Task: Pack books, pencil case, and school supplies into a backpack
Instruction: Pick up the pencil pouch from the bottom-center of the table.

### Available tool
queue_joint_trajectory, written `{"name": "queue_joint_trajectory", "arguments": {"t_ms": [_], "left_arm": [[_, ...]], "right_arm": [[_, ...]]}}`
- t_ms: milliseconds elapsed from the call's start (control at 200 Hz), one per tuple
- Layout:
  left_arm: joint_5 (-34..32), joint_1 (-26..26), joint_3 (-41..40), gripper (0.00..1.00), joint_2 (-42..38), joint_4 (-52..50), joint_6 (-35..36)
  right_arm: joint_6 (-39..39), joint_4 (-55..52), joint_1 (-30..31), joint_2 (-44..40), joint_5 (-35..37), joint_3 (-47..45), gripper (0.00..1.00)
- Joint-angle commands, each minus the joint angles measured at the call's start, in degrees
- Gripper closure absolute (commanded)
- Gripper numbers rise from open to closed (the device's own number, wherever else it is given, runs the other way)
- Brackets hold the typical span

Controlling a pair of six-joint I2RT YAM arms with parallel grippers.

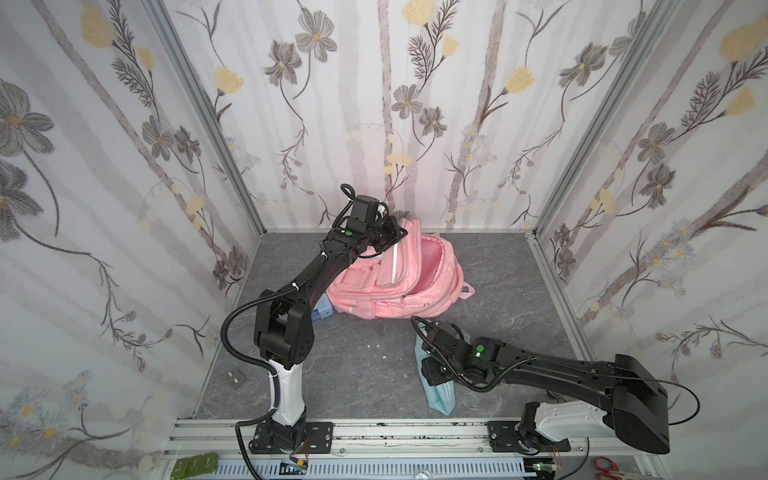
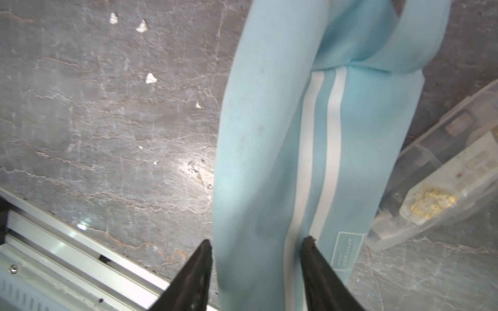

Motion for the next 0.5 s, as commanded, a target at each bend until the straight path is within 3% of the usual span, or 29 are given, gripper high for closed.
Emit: {"name": "queue_joint_trajectory", "arguments": {"t_ms": [0, 80, 160, 235, 495], "left_arm": [[2.11, 0.01, -0.07, 1.00, 0.04, 2.84, -0.92], [2.80, 0.04, -0.55, 1.00, 0.20, 4.12, -2.42], [2.99, 0.03, -0.87, 1.00, 0.27, 4.77, -3.29], [3.40, 0.05, -0.91, 1.00, 0.18, 5.05, -3.80], [5.76, 0.05, -0.78, 1.00, -0.92, 5.56, -2.27]], "right_arm": [[0.47, 2.48, -0.07, -0.02, -1.36, -0.03, 0.69], [0.30, 2.22, -0.02, -0.57, -2.17, 0.19, 0.86], [0.18, 1.88, -0.14, -1.82, -3.19, 0.22, 0.90], [-0.61, 1.46, -0.36, -3.39, -4.72, 0.62, 1.00], [-7.73, 4.21, -4.87, -14.54, -9.45, 5.07, 1.00]]}}
